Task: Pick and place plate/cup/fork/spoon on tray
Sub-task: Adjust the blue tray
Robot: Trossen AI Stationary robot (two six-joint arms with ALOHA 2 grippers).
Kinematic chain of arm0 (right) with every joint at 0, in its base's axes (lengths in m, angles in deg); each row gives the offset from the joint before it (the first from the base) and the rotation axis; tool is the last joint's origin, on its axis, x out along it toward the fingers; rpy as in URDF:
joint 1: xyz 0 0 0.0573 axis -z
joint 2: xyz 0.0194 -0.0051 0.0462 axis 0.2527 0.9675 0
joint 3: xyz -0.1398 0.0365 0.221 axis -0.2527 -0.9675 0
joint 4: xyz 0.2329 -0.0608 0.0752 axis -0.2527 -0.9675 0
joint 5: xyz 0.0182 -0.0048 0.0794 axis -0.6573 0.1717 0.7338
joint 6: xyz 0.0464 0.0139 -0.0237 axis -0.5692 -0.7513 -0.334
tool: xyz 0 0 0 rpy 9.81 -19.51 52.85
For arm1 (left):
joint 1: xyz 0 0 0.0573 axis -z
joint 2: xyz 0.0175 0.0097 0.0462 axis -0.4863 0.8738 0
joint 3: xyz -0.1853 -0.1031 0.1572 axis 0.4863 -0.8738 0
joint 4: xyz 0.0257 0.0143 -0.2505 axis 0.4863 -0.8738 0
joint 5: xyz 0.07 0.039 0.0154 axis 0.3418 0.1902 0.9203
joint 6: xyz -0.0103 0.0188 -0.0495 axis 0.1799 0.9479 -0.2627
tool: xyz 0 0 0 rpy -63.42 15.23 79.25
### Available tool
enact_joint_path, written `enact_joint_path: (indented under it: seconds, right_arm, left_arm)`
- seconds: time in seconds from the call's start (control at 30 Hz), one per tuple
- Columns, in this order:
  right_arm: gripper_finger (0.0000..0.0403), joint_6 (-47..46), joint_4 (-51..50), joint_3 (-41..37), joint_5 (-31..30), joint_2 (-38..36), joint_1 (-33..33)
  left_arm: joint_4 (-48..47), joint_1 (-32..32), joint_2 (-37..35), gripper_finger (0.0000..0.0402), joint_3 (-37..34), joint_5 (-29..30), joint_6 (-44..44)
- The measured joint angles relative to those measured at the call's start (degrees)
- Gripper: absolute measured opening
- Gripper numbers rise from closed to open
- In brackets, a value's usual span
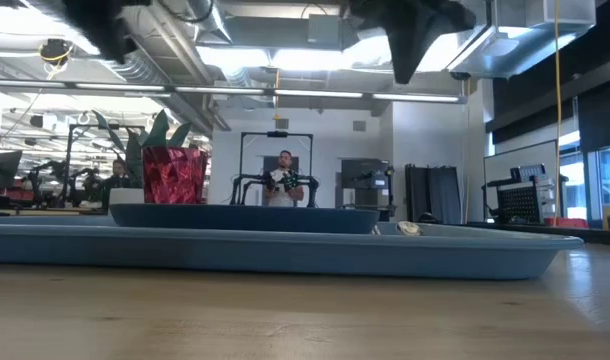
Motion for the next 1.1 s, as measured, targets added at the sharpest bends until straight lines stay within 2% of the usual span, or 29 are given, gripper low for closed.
enact_joint_path:
  seconds: [0.13,0.27,0.57,0.67,0.77,0.9,1.1]
  right_arm:
    - [0.0002,-3.61,0.05,0.00,0.16,-0.03,-3.00]
    - [0.0002,-8.91,3.69,-2.86,0.80,-0.23,-5.58]
    - [0.0002,-13.16,26.88,-16.74,7.43,-0.18,-9.88]
    - [0.0002,-12.83,33.89,-21.33,10.31,-0.16,-11.08]
    - [0.0002,-13.05,41.77,-25.44,13.62,-0.16,-12.15]
    - [0.0002,-12.41,47.64,-29.01,14.00,-0.86,-12.84]
    - [0.0001,-8.65,46.62,-30.64,15.93,-3.48,-12.98]
  left_arm:
    - [-4.26,2.89,-3.69,0.0001,-4.28,-0.03,-6.26]
    - [-4.10,5.51,-8.47,0.0000,-12.19,-0.37,-12.69]
    - [1.85,9.56,-16.67,0.0000,-29.32,-0.77,-21.56]
    - [2.38,9.98,-16.69,0.0000,-28.57,-0.58,-23.49]
    - [2.47,9.96,-16.26,0.0000,-28.66,1.26,-30.96]
    - [2.52,10.99,-16.33,0.0000,-28.66,1.22,-38.96]
    - [7.30,16.03,-15.58,0.0000,-28.66,0.19,-49.37]
